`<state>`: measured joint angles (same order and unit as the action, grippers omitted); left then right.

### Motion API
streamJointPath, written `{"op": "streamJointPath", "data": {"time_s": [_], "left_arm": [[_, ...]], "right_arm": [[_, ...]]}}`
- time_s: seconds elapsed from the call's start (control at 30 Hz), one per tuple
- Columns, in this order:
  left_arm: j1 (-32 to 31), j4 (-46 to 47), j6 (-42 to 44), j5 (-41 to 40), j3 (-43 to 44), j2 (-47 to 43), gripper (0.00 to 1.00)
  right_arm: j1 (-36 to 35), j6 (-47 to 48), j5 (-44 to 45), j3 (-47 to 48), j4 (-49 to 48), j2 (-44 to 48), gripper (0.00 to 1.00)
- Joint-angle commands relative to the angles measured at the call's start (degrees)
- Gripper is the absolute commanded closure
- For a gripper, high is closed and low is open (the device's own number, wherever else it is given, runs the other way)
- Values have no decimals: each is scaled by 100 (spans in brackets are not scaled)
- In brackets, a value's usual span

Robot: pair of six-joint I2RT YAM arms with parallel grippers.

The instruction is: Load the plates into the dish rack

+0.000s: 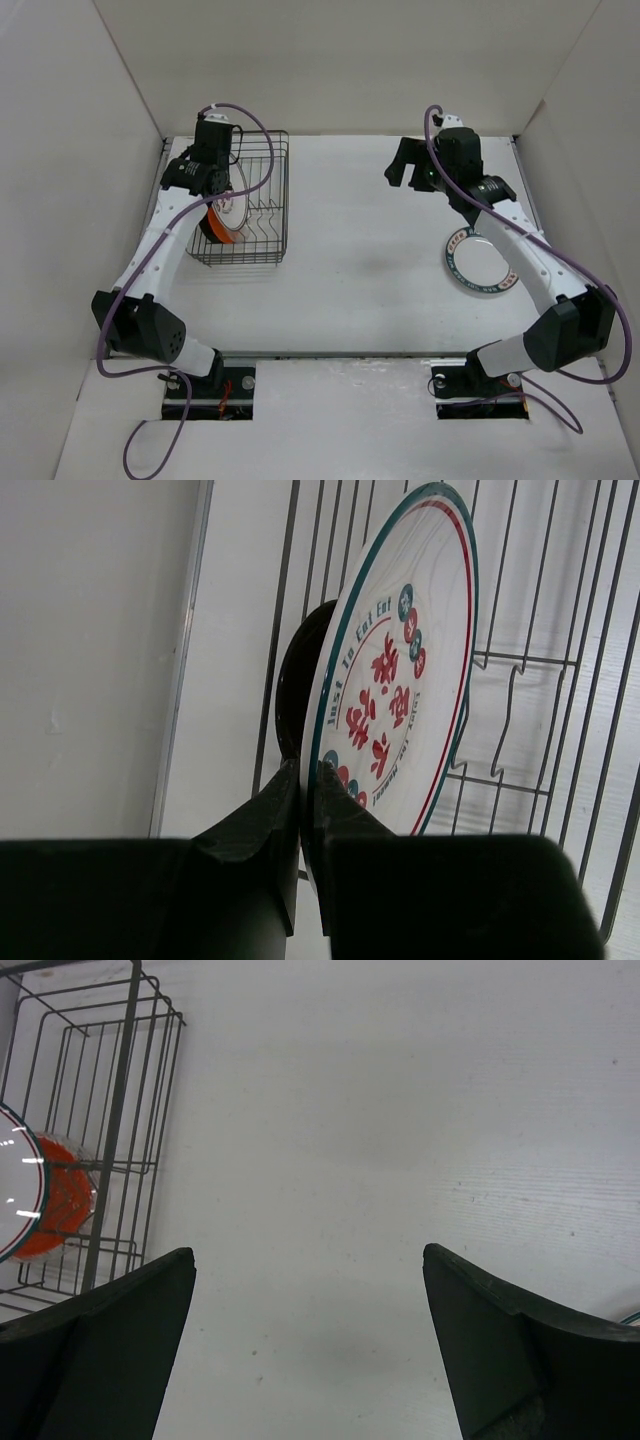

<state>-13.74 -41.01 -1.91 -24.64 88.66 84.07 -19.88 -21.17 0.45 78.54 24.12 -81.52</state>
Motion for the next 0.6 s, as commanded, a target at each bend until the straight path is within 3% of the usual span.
{"op": "streamJointPath", "data": {"time_s": [0.0, 0.2, 0.57], "left_arm": [[-50, 173, -248, 205, -42, -31, 100], [-103, 120, -301, 425, 115, -31, 100], [-103, -3, -169, 109, 775, -40, 100]], "right_arm": [[-42, 51, 34, -41, -82, 180, 0], [-42, 51, -133, -155, -188, 118, 0], [-95, 51, -247, -208, -241, 66, 0]]}}
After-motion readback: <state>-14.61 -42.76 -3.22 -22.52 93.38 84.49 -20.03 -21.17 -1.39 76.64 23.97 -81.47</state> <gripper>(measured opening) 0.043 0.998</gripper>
